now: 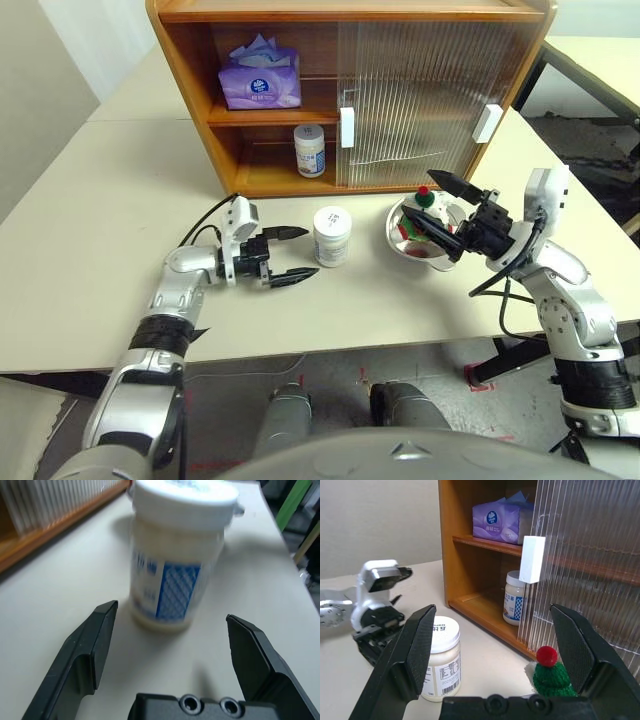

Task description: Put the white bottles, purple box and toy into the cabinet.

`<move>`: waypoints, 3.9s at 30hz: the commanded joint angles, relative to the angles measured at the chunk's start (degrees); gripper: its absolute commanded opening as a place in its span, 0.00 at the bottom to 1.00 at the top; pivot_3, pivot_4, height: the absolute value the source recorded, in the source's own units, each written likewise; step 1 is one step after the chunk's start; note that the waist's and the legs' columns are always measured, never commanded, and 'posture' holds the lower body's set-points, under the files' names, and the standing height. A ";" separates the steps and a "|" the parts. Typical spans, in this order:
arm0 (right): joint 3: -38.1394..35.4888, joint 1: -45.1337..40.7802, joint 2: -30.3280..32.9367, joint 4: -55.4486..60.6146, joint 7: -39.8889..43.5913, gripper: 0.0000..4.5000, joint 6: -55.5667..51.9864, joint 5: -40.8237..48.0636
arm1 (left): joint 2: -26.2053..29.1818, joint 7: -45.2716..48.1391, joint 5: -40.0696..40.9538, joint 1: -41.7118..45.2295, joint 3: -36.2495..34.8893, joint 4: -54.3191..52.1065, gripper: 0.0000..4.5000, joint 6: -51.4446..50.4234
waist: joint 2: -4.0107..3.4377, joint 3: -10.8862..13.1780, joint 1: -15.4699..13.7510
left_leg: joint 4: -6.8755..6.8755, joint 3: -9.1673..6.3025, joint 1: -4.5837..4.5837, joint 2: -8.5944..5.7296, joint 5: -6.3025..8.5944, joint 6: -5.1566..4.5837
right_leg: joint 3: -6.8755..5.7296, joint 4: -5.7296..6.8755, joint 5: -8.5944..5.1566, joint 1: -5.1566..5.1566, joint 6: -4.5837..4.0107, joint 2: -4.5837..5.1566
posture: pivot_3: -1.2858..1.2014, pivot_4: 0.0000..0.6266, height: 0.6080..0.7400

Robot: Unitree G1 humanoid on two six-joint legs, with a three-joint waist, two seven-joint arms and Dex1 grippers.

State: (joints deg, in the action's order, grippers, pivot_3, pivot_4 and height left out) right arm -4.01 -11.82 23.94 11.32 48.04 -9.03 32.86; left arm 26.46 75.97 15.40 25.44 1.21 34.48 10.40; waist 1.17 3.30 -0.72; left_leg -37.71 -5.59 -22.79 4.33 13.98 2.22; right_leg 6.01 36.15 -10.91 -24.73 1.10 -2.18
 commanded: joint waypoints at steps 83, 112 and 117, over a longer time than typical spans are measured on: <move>-0.63 1.32 -0.43 0.65 -1.05 1.00 0.42 -0.62 | -14.22 -66.94 -7.62 20.57 -10.94 24.07 0.68 0.91 | -0.01 -0.02 0.13 | -0.25 0.29 0.56 -0.07 -0.36 -0.59 | -0.24 0.06 0.10 0.80 -0.01 -0.13 | 0.51 0.10 1.00; -0.48 2.34 -0.46 1.89 -1.83 1.00 0.12 -0.48 | -12.83 -72.53 -10.50 29.75 -12.61 40.07 0.68 2.45 | 0.04 0.05 0.48 | -0.16 0.34 0.63 -0.09 -0.36 -0.60 | -0.24 0.02 0.06 0.82 0.04 -0.14 | 0.51 0.11 1.00; -0.51 2.44 -0.40 2.15 -1.90 1.00 -0.11 -0.42 | -12.71 -73.03 -11.39 29.72 -12.48 40.31 0.75 2.18 | 0.04 0.05 0.52 | -0.15 0.34 0.63 -0.09 -0.36 -0.60 | -0.24 0.00 0.06 0.82 0.04 -0.14 | 0.51 0.11 1.00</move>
State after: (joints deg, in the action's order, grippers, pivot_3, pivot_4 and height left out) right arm -4.41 -9.94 23.28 12.90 46.31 -8.74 32.72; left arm 13.94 3.25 4.59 54.14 -11.15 73.91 12.48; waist 1.20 3.34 -0.20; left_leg -37.86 -5.25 -22.15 4.24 13.62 1.61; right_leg 5.77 36.15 -10.85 -23.91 1.14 -2.32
